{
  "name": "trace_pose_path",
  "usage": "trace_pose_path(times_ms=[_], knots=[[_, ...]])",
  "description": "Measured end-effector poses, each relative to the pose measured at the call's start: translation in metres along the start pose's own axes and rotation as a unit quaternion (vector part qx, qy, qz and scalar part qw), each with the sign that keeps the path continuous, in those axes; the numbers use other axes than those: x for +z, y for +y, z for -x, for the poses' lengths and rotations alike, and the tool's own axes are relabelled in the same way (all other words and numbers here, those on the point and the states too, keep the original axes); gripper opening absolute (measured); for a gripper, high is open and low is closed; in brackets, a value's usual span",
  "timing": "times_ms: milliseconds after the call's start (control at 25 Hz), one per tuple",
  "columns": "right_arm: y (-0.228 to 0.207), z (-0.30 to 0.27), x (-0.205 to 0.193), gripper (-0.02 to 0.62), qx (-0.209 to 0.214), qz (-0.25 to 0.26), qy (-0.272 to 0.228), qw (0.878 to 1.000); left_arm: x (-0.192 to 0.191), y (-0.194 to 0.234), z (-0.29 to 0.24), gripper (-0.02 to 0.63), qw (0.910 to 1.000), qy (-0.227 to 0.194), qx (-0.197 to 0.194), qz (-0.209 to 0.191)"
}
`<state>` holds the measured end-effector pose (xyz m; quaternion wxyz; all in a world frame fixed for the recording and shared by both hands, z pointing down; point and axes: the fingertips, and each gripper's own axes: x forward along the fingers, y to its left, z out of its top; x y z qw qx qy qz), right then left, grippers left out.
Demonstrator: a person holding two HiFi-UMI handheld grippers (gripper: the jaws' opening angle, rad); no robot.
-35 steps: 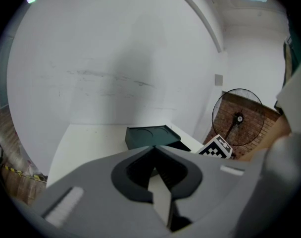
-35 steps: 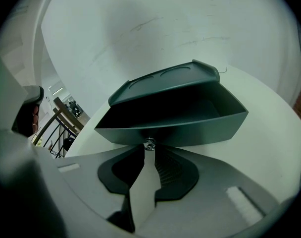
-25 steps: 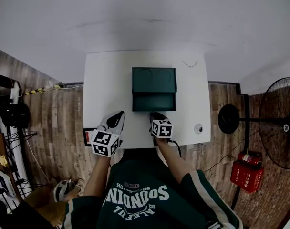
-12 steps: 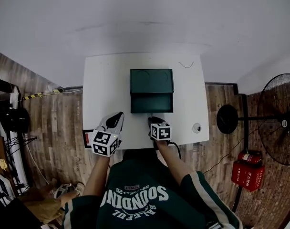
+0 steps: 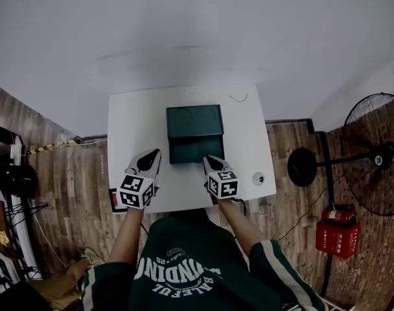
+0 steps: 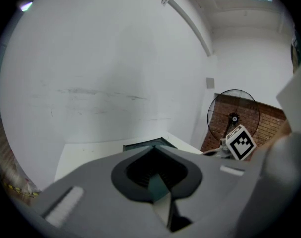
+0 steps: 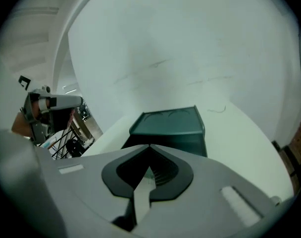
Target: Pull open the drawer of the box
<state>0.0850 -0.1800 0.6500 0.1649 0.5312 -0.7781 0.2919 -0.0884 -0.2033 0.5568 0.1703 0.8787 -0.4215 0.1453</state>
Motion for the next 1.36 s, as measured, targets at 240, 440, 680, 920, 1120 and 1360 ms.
trace_pose_path(times_ms=[240,440,680,920,1120,1360], knots=[[0.016,0.035,0.098,0.002,-0.009,0.095,-0.124,0.988,0.036,0.004,-0.001,0.052,0.9993,-0.031,0.003,-0.021],[0.037,0.062,0.149,0.002,-0.006,0.177,-0.184,0.967,0.067,-0.001,0.001,0.052,0.9975,-0.059,0.0,-0.04],[0.047,0.074,0.164,0.002,0.008,0.177,-0.209,0.962,0.08,-0.005,-0.001,0.052,0.9963,-0.072,-0.002,-0.048],[0.049,0.076,0.159,0.002,0.01,0.172,-0.206,0.963,0.079,-0.006,0.001,0.052,0.9963,-0.072,-0.001,-0.047],[0.046,0.076,0.159,0.002,0.01,0.169,-0.206,0.964,0.077,-0.007,-0.003,0.052,0.9966,-0.069,-0.004,-0.045],[0.046,0.077,0.156,0.002,0.012,0.163,-0.207,0.964,0.069,-0.01,-0.007,0.052,0.9972,-0.063,-0.005,-0.04]])
